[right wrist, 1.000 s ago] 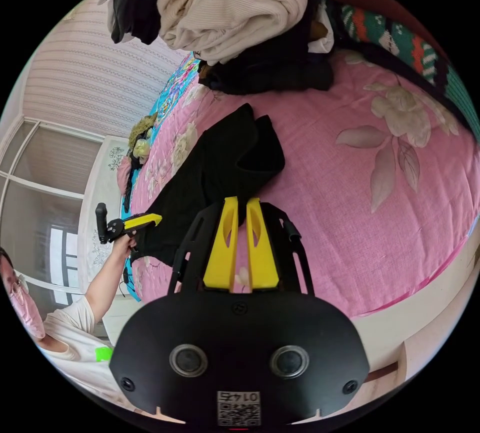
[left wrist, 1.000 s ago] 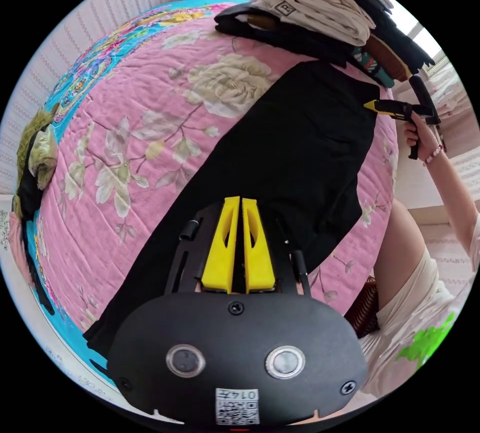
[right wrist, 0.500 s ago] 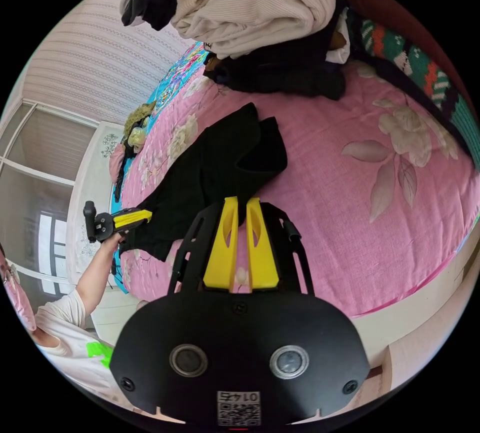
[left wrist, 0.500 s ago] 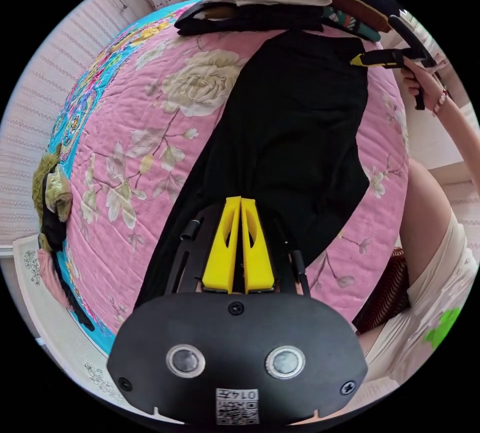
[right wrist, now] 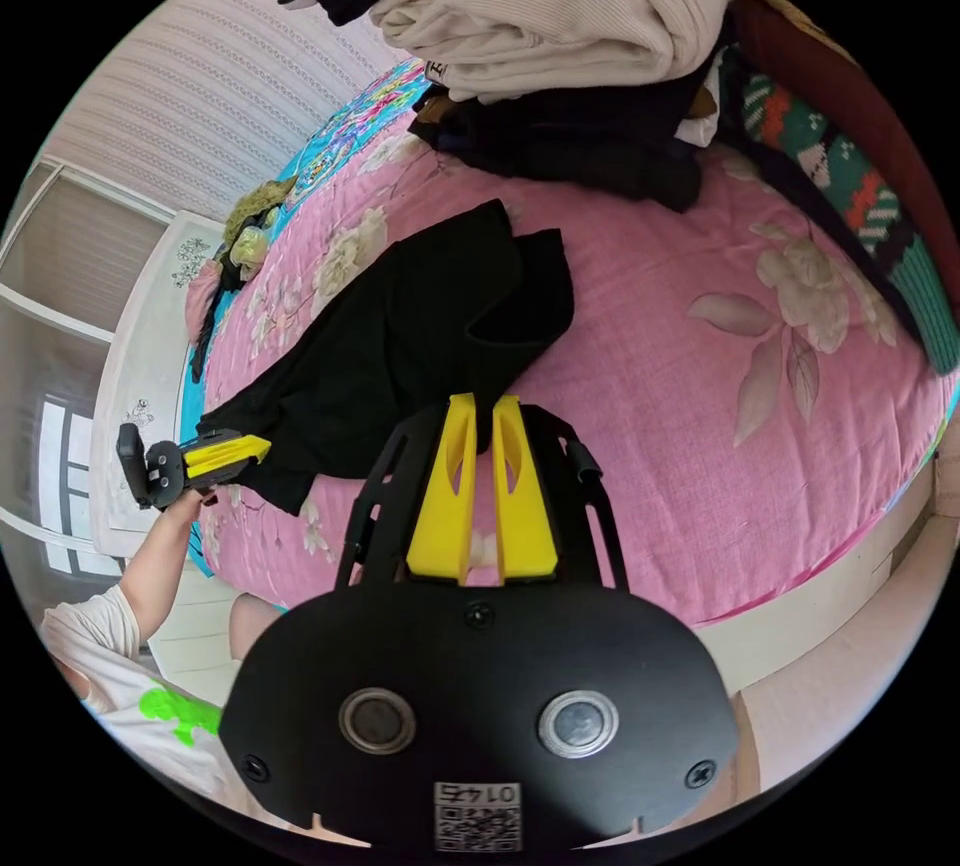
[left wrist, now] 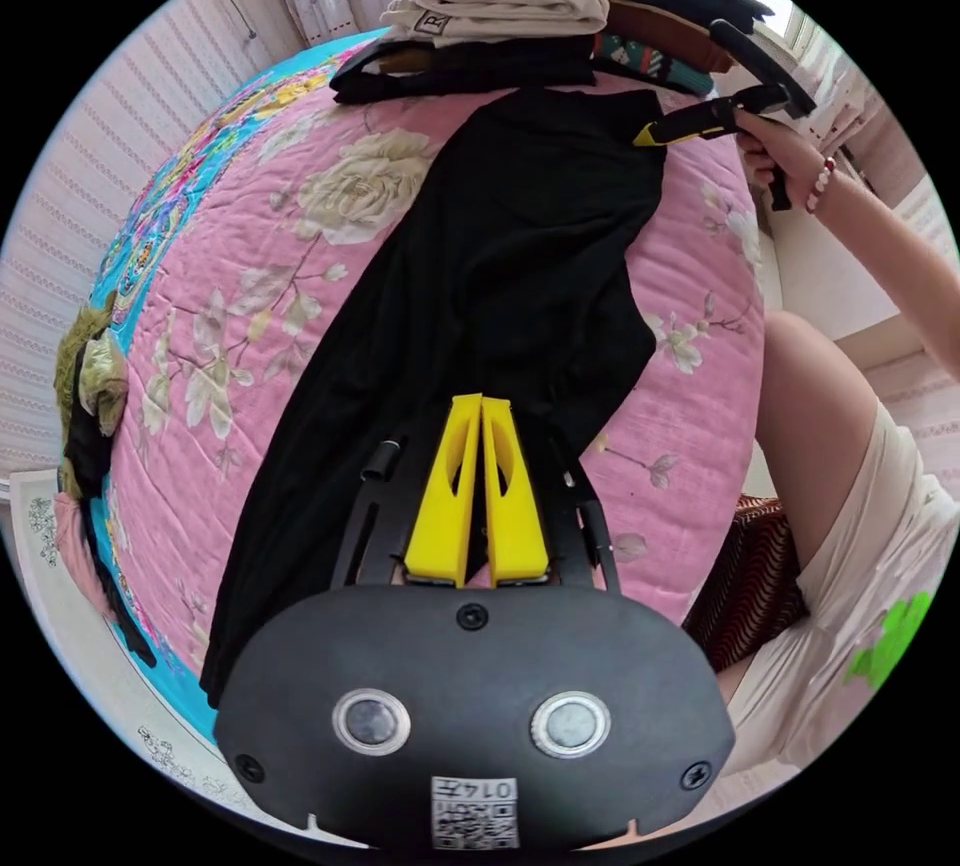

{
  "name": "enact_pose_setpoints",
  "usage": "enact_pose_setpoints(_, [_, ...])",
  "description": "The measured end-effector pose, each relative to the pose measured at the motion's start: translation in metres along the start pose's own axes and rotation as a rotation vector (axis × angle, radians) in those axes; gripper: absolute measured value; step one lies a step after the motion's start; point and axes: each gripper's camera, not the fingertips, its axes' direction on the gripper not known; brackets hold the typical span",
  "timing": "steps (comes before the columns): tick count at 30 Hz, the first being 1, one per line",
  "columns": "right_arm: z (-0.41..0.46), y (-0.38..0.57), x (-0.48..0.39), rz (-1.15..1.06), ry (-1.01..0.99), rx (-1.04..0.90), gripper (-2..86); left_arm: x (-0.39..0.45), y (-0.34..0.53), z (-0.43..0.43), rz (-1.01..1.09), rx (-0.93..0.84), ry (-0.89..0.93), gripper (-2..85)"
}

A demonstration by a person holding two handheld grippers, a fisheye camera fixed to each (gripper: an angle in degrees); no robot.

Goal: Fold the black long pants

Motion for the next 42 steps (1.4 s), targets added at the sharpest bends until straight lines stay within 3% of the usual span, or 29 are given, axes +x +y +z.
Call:
enact_pose_setpoints(17, [0.071,0.022,-0.09,-0.118,0.145,0.012,1.0,-0.025,0.04,-0.04,-0.083,0.033,-0.04,-0.8])
enact_pose_setpoints(22, [0.077,0.029,-0.126,-0.169,0.141,0.041,1.0,-0.044,0.046,-0.055,-0.104,-0.014,0.035,-0.8])
enact_pose_setpoints(28, [0.087,0.033,-0.222,-0.359,0.088,0.086,1.0,-0.075,0.109,-0.125,-0.243,0.143,0.171,-0.8])
enact_pose_setpoints(37, [0.191,0.063,-0.44,-0.781,0.015,0.012,1.2,-0.104,0.254,-0.206,-0.505,0.251,0.259,-0.9])
enact_pose_setpoints(40, [0.256,0.085,-0.5,-0.894,-0.016,-0.12,1.6,-0.108,0.292,-0.223,-0.561,0.242,0.261,-1.0])
enact_pose_setpoints(42, [0.326,0.104,-0.529,-0.957,0.071,-0.264,2.3,-0.111,0.309,-0.23,-0.59,0.233,0.269,-1.0])
